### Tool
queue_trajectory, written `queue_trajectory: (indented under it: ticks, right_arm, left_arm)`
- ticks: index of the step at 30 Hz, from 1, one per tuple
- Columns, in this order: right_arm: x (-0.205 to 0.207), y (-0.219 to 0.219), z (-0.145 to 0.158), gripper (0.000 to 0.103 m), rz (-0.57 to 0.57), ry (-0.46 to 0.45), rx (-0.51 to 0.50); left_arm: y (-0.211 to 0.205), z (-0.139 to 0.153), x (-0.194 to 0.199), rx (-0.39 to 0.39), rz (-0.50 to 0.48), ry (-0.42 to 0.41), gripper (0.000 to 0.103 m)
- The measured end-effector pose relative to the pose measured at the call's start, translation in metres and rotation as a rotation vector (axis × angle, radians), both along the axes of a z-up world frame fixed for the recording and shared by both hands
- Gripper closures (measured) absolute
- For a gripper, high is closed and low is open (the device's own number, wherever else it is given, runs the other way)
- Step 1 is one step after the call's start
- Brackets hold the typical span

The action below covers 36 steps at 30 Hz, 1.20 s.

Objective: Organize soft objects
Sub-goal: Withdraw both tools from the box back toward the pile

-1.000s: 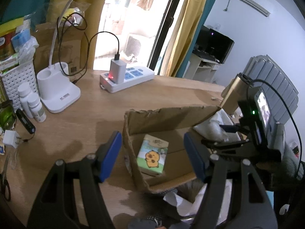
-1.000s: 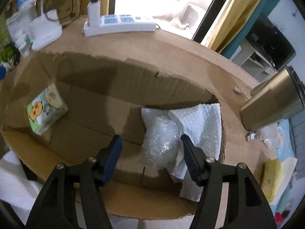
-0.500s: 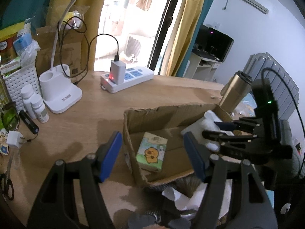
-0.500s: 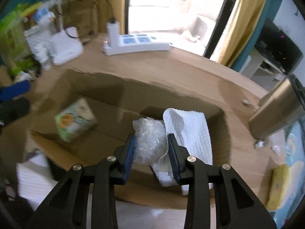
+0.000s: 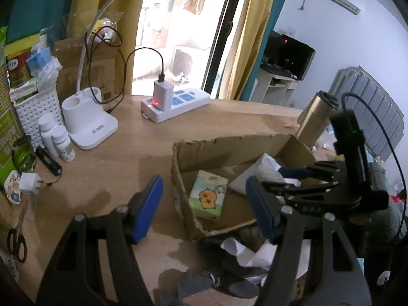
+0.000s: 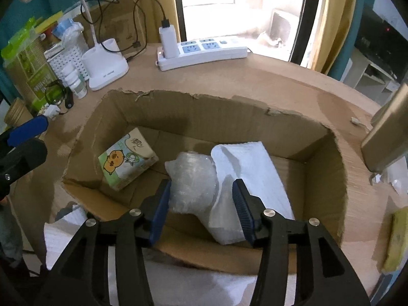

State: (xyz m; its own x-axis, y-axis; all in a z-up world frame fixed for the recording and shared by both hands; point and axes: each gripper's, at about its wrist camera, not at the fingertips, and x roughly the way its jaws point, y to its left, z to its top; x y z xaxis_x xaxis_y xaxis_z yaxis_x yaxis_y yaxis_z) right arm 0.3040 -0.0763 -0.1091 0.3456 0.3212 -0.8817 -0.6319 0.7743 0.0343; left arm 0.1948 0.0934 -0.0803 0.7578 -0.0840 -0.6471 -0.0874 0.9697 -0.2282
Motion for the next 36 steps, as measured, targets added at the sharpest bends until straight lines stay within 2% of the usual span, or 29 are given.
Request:
queue_trajectory:
  ticks: [12,19,27,33,35,36]
  right_arm:
    - [-0.027,-0.020,0.029,0.043,-0.023,-0.082,0.049]
    - [-0.046,-0.045,0.050,0.043,-0.064,-0.147,0.065]
    - [-0.068,-0.075,0.062,0.043,-0.119,-0.182,0.085]
    - [-0.089,-0.088,0.072,0.043,-0.137,-0.212,0.097]
    - [-0.096,-0.091,0.073,0.042,-0.144,-0.218,0.102]
    - [-0.100,-0.094,0.073,0.042,-0.149,-0.218,0.106]
  left_arm:
    - [-0.012,0.013,-0.015,0.019,-0.008,-0.029,0.034]
    - [-0.022,0.023,-0.028,0.021,-0.022,-0.066,0.034]
    - [-0.037,0.026,-0.041,0.017,-0.042,-0.071,0.034]
    - [-0.048,0.033,-0.060,0.023,-0.061,-0.108,0.033]
    - [-0.053,0.032,-0.067,0.030,-0.070,-0.107,0.032]
    - [-0.054,0.031,-0.070,0.029,-0.075,-0.104,0.028]
